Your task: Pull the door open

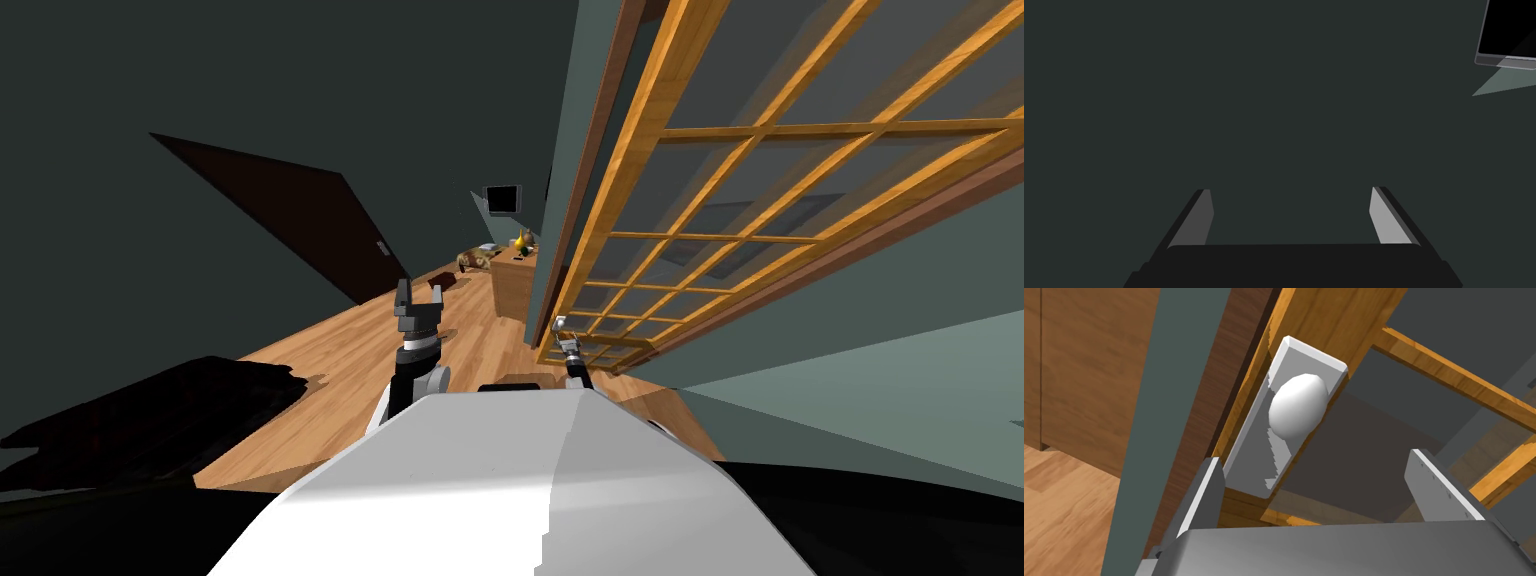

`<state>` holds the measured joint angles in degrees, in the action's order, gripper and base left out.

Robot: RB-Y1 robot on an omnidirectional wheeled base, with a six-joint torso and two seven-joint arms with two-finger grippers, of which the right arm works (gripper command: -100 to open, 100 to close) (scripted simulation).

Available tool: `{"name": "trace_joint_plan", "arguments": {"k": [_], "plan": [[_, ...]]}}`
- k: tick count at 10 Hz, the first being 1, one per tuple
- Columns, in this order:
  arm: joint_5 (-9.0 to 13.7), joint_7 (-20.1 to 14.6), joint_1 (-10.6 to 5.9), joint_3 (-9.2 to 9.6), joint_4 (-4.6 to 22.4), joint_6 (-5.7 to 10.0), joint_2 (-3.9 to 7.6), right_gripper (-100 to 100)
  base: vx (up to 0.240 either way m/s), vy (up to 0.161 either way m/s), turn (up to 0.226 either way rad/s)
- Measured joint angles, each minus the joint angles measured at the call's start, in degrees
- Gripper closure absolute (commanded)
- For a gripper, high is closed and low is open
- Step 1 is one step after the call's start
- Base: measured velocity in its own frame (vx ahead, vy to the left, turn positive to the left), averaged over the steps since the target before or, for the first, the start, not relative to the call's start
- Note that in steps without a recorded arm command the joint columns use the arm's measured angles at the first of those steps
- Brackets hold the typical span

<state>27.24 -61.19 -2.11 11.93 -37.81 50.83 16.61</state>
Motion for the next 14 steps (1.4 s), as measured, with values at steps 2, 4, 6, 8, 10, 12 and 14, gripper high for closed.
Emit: {"name": "trace_joint_plan", "arguments": {"k": [2,4,6,8,10,12,14], "plan": [[0.89,-2.9,-0.01,0.69,-0.2,0.01,-0.03,-100,-0.053,-0.016,0.018],[1.7,-5.49,0.11,1.26,-0.7,-0.15,-0.04,-100,-0.06,-0.019,0.033],[2.73,-8.34,0.29,2.0,-1.37,-0.38,-0.09,-100,-0.051,-0.017,0.012],[3.45,-10.95,0.26,2.55,-1.52,-0.39,-0.12,-100,-0.038,-0.013,0.017],[4.48,-13.93,0.36,3.26,-2.14,-0.6,-0.14,-100,-0.049,-0.016,0.02],[5.1,-16.5,0.31,3.79,-2.12,-0.51,-0.17,-100,-0.049,-0.012,0.015],[6.0,-19.56,0.46,4.46,-2.61,-0.6,-0.2,-100,-0.052,-0.017,0.019]]}}
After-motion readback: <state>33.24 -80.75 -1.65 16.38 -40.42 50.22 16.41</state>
